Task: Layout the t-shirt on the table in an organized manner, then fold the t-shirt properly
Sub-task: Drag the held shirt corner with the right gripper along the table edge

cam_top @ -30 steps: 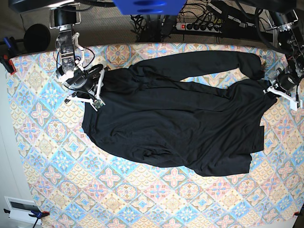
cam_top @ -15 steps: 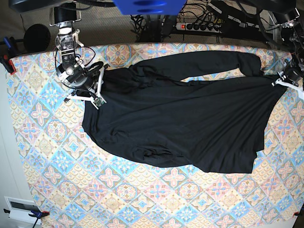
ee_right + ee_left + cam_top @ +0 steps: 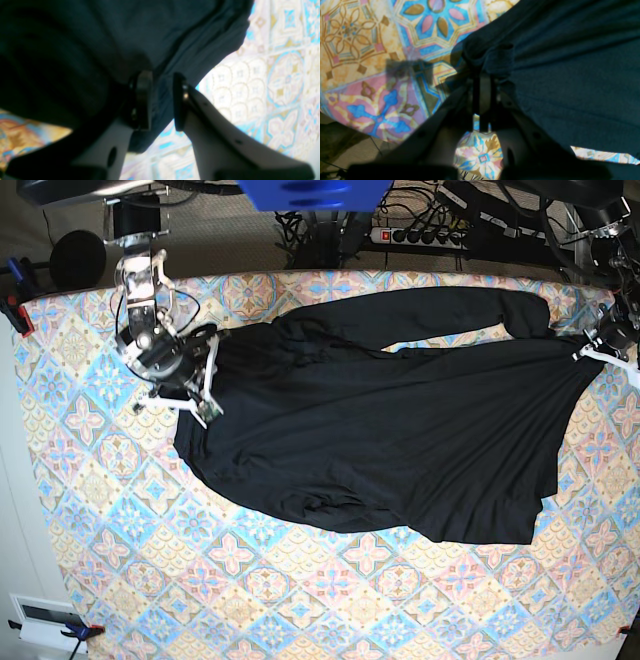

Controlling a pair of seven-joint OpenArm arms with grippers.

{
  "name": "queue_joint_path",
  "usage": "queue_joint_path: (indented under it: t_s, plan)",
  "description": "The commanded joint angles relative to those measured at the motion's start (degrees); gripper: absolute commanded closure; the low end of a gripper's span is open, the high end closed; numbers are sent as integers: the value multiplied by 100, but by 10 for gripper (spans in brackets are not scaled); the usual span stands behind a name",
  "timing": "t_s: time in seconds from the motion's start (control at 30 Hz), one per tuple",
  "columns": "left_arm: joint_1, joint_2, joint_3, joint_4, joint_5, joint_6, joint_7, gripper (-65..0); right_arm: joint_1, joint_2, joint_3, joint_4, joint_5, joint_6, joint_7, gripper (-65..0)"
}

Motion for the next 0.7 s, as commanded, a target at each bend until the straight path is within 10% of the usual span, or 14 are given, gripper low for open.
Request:
queue_joint_path:
  t_s: [0.0,0.67]
  plan:
    - [-22,-152,-33,85,-32,10,-73,0,467,66,31,-17,8,-82,206,-140]
    - [4,-143,213,93,-41,10,-73,0,2990,66,31,-3666,8,112,1103,-244]
